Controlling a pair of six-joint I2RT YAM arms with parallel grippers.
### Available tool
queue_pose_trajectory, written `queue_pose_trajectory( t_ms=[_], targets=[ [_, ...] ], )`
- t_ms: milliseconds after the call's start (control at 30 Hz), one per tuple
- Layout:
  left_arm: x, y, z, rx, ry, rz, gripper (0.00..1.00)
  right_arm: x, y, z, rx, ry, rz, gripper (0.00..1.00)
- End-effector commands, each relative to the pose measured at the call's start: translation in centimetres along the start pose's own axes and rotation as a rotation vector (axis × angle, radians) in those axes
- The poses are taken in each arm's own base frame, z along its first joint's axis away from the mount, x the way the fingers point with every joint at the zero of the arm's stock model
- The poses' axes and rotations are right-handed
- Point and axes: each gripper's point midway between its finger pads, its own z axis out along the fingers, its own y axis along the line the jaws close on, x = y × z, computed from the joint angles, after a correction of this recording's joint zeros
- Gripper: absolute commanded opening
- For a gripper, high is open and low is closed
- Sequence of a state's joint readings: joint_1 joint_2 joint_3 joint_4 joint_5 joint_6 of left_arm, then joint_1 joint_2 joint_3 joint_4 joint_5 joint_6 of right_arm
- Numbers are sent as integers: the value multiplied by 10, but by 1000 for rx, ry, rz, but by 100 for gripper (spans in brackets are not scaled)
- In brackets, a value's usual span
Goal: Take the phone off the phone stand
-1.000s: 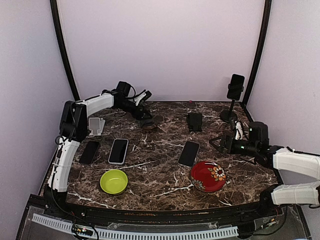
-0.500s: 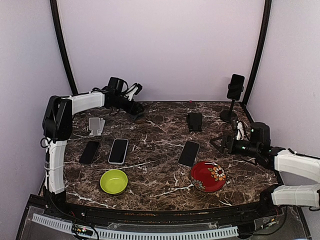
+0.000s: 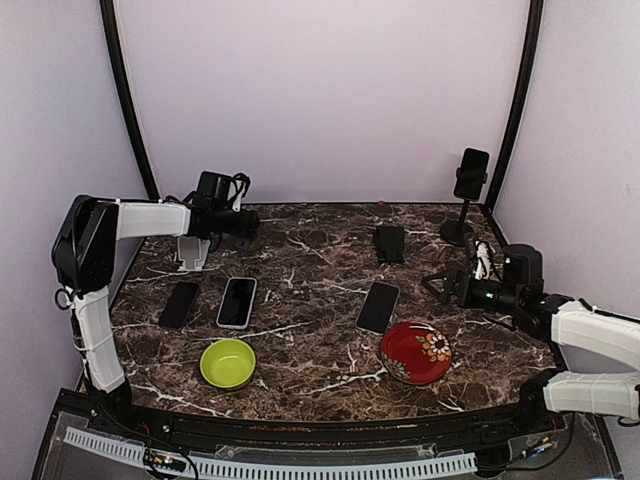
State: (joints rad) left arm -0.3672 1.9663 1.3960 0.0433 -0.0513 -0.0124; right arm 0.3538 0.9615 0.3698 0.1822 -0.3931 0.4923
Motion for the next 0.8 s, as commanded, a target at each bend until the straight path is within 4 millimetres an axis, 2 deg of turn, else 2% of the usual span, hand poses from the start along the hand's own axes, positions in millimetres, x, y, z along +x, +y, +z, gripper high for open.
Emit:
queue_pose_trajectory(
  t_ms=[0, 400, 767],
  targets=[
    [-33, 15, -24, -117, -140, -116, 40, -11, 7, -2, -16, -32, -7, 99],
    [-12, 15, -16, -202, -143, -221, 43, -11, 5, 0, -6, -30, 7, 99],
    [9, 2, -4, -234, -121, -241, 44, -14, 3, 2, 8, -30, 8, 99]
  ],
)
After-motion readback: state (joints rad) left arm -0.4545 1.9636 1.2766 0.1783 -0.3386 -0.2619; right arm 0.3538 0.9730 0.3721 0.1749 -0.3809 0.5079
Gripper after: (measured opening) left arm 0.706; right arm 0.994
